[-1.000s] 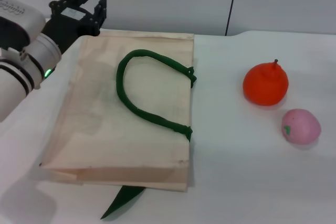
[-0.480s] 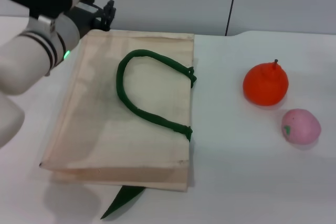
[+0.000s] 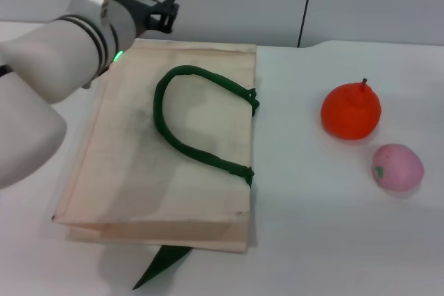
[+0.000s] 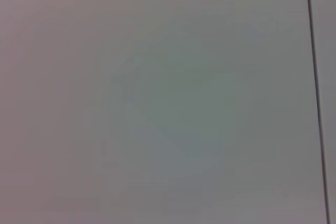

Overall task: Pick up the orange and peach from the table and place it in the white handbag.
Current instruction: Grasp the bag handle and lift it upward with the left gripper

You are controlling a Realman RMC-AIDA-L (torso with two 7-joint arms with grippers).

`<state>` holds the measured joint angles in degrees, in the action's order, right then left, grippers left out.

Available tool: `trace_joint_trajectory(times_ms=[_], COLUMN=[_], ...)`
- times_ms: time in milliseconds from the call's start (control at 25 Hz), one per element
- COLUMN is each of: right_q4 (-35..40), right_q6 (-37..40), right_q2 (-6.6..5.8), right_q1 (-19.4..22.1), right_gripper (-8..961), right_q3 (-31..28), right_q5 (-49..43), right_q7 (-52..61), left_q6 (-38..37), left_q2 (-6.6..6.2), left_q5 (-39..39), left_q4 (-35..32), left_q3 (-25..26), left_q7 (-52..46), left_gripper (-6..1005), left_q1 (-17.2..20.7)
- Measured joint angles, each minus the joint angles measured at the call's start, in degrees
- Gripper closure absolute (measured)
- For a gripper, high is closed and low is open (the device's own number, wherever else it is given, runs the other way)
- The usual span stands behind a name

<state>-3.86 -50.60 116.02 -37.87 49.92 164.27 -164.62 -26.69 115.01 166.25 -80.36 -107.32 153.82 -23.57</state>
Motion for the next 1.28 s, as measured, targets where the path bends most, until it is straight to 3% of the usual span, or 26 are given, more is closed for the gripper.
trace_joint_trajectory(times_ms=[320,600,720,1000,1160,1280], right_q4=[0.0,0.0,0.0,0.0,0.1,0.1], right_q6=[0.0,0.0,0.0,0.2,1.0,1.2], right_q2=[0.00,0.00,0.00,0.00,0.00,0.00], right_q1=[0.0,0.0,-0.1,-0.2,-0.4,-0.5], right_gripper=[106,105,105,105,105,106], right_q3=[0.0,0.0,0.0,0.0,0.0,0.0], right_q5=[0.0,0.0,0.0,0.0,0.0,0.0], right_q7=[0.0,0.0,0.0,0.0,0.0,0.0], left_q6=[6.2,15.2,18.0,22.3,30.6,35.3], left_q2=[-0.60,-5.19,-6.19,-6.93,-6.99,-7.72], left_q5=[0.0,0.0,0.0,0.0,-0.1,-0.3], left_q4=[-0.5,1.1,1.8,4.6,8.5,11.6], left_q3=[-0.7,-4.1,-4.6,-4.9,-3.5,-3.4], left_q7=[-4.0,-12.5,-14.4,-15.0,-17.7,-20.3], left_gripper=[578,579,578,581,583,584], left_q1=[1.3,1.1,1.0,0.5,0.6,-0.6])
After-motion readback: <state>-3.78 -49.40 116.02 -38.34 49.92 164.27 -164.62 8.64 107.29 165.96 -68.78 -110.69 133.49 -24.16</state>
